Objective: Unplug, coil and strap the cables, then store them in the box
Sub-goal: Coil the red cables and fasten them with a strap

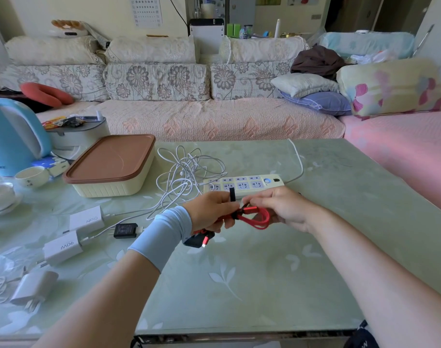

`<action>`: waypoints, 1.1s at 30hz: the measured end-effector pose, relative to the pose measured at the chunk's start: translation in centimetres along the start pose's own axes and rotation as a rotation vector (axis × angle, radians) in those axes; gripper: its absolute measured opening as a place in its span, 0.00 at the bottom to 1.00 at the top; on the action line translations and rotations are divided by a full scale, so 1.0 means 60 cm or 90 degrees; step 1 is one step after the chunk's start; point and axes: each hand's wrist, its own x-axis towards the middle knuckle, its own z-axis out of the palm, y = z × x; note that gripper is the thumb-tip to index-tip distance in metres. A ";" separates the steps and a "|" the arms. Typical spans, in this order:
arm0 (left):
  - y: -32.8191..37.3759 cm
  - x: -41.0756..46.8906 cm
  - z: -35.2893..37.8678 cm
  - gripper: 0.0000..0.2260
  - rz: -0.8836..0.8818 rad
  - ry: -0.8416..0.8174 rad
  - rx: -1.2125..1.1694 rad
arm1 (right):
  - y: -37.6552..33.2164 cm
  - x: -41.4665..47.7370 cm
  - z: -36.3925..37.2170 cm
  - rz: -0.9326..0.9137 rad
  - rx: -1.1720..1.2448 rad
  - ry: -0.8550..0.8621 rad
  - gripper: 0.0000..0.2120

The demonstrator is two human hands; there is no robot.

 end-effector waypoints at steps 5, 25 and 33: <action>-0.003 0.008 0.013 0.09 -0.012 0.045 0.074 | -0.003 0.007 0.003 -0.067 -0.050 0.067 0.09; 0.008 0.029 0.030 0.10 -0.156 0.195 -0.135 | -0.001 0.006 0.071 -0.521 -0.466 0.429 0.08; -0.007 0.027 0.002 0.12 -0.096 0.276 -0.261 | -0.006 -0.014 0.088 -0.349 -0.293 0.176 0.05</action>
